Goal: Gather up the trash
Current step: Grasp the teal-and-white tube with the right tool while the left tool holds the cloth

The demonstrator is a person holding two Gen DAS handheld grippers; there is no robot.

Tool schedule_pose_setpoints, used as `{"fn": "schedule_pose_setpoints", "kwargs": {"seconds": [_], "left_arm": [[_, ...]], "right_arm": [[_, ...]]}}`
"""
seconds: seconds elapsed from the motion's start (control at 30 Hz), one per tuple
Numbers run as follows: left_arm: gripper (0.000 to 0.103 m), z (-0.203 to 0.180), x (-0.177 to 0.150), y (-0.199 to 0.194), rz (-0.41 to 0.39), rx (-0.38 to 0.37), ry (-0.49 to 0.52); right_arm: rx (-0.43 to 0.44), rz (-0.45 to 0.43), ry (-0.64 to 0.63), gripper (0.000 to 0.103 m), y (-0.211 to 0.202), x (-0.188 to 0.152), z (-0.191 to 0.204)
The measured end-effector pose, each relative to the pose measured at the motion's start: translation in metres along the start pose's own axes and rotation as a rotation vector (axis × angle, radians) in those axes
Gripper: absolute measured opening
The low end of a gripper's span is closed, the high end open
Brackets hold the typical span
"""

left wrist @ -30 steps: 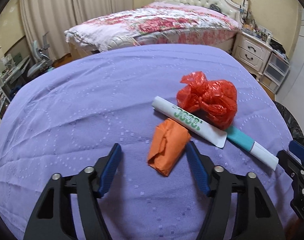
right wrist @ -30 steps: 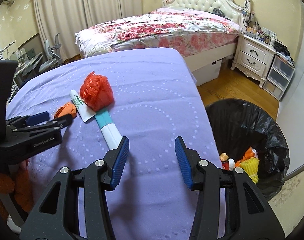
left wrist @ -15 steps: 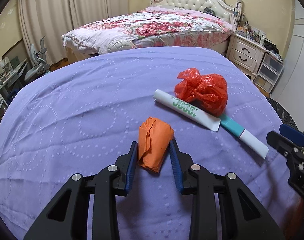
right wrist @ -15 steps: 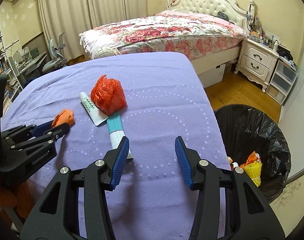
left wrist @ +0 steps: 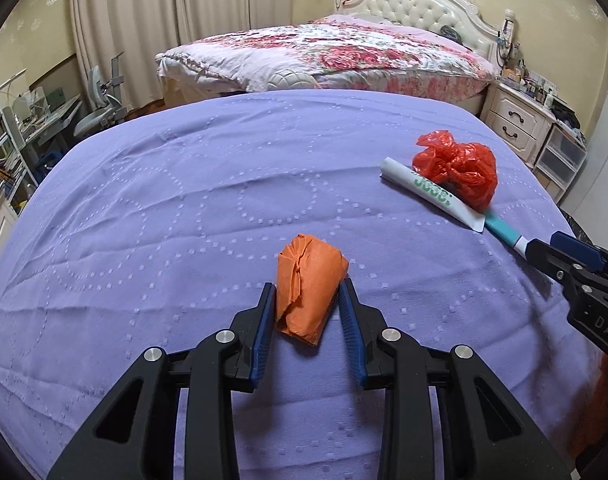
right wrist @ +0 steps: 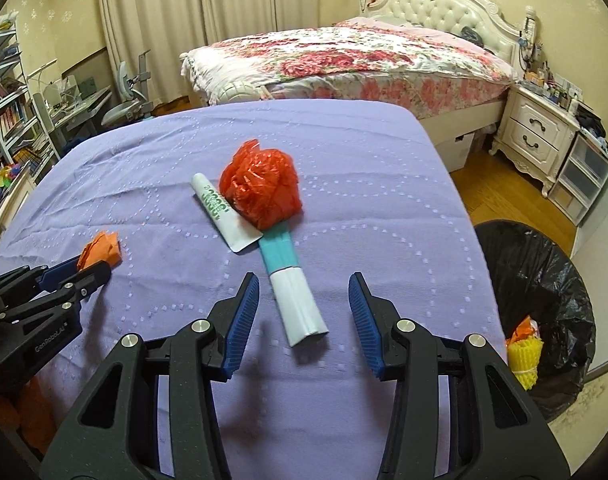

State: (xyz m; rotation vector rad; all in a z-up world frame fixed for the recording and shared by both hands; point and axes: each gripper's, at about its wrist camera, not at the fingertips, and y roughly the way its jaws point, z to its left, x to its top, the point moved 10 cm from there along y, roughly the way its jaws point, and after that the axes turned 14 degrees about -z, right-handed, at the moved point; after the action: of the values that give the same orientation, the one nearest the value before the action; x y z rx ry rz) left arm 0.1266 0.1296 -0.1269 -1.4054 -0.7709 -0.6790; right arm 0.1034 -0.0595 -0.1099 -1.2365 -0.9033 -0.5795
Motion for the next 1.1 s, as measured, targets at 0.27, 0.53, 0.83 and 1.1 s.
{"fn": "schedule_pose_setpoints", "kwargs": {"seconds": [0.27, 0.53, 0.83, 1.1], "left_arm": [[0.033, 0.002, -0.001, 0.001, -0.004, 0.002, -0.01], [0.033, 0.002, -0.002, 0.001, -0.004, 0.002, -0.01], [0.033, 0.003, -0.002, 0.0, -0.006, 0.006, -0.006], [0.033, 0.003, -0.002, 0.0, -0.007, 0.006, -0.005]], "right_arm": [[0.007, 0.032, -0.011, 0.035, 0.014, -0.004, 0.01], [0.008, 0.047, -0.028, 0.028, 0.02, -0.005, 0.015], [0.008, 0.047, -0.031, 0.02, 0.02, -0.005, 0.017], [0.008, 0.042, -0.018, 0.018, 0.017, -0.006, 0.014]]}}
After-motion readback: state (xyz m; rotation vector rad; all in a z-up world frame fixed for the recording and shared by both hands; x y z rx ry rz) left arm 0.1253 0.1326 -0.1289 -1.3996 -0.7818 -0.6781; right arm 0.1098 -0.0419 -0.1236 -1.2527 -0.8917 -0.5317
